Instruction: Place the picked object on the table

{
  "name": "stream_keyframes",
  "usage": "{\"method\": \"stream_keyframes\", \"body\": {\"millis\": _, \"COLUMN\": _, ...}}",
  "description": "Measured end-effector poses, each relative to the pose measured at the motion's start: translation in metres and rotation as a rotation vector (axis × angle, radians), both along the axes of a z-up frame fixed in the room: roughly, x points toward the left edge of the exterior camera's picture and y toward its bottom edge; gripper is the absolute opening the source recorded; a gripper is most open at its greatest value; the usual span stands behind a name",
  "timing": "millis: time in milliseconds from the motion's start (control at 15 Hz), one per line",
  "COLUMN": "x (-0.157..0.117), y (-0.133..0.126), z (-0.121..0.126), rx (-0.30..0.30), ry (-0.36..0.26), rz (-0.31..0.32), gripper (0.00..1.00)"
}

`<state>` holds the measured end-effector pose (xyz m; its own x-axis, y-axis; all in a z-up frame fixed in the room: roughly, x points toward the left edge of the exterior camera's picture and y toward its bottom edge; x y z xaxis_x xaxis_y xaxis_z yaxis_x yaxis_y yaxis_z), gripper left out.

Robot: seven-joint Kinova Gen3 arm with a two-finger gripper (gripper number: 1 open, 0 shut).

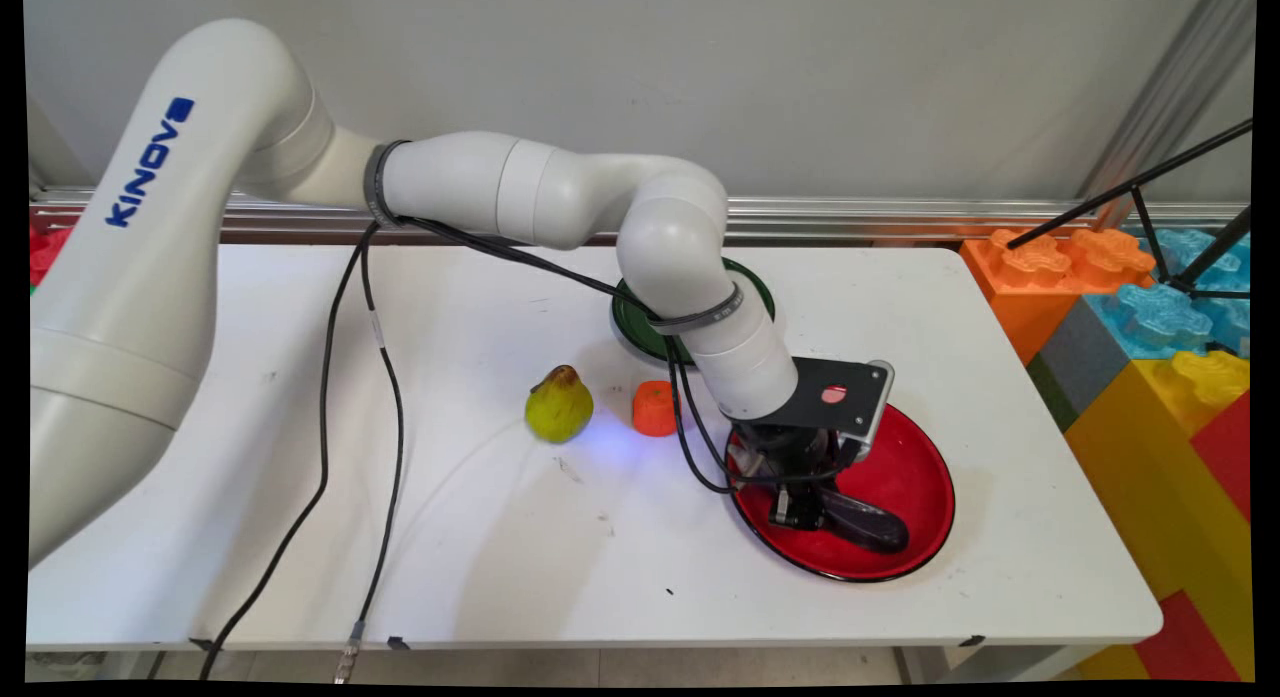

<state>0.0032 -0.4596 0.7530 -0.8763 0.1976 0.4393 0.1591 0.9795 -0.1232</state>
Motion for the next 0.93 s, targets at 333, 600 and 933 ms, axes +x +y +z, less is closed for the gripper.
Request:
{"method": "stream_keyframes", "body": {"millis": 333, "x": -0.003, "y": -0.001, "z": 0.012, "rx": -0.003, "ry": 0.011, "rz": -0.010, "gripper": 0.00}}
{"method": "stream_keyframes", "body": {"millis": 600, "x": -0.008, "y": -0.001, "z": 0.040, "rx": -0.011, "ry": 0.038, "rz": -0.018, "gripper": 0.00}}
{"method": "stream_keyframes", "body": {"millis": 933, "x": -0.002, "y": 0.007, "z": 0.095, "rx": 0.008, "ry": 0.073, "rz": 0.057, "gripper": 0.00}}
